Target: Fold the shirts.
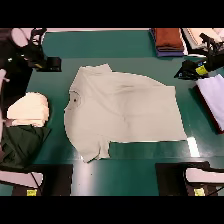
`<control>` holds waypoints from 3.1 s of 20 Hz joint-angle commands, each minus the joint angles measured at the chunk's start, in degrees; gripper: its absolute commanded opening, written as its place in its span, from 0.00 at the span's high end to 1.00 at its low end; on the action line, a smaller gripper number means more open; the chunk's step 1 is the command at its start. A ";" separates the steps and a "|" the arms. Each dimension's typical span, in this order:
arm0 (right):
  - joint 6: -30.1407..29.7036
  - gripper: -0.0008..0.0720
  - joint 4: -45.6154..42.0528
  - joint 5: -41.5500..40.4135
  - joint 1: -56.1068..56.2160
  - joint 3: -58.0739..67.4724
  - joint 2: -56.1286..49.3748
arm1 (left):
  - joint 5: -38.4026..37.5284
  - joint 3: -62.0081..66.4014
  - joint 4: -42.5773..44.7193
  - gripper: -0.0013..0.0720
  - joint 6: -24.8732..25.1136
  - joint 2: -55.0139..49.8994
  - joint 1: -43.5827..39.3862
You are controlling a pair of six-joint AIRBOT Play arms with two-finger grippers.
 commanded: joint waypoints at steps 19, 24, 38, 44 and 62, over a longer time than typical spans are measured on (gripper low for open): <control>-5.16 0.59 2.45 -3.26 -0.28 -19.32 17.40 | 18.10 -77.00 -28.92 0.33 -0.90 38.47 1.97; -7.30 0.59 1.60 -1.79 -0.83 -19.45 17.40 | 21.51 -76.35 -30.34 0.60 -0.87 38.47 1.97; -7.52 0.41 -5.62 -1.27 -39.10 -56.13 17.46 | 14.97 -64.26 -28.24 0.95 6.67 38.47 1.97; -7.52 0.48 3.39 -9.73 -29.51 -59.87 16.76 | 14.78 -64.26 -27.56 0.95 6.64 38.47 1.97; -7.85 0.96 3.30 -7.91 -13.33 16.50 36.28 | 8.15 22.60 -19.06 0.96 5.46 38.77 2.01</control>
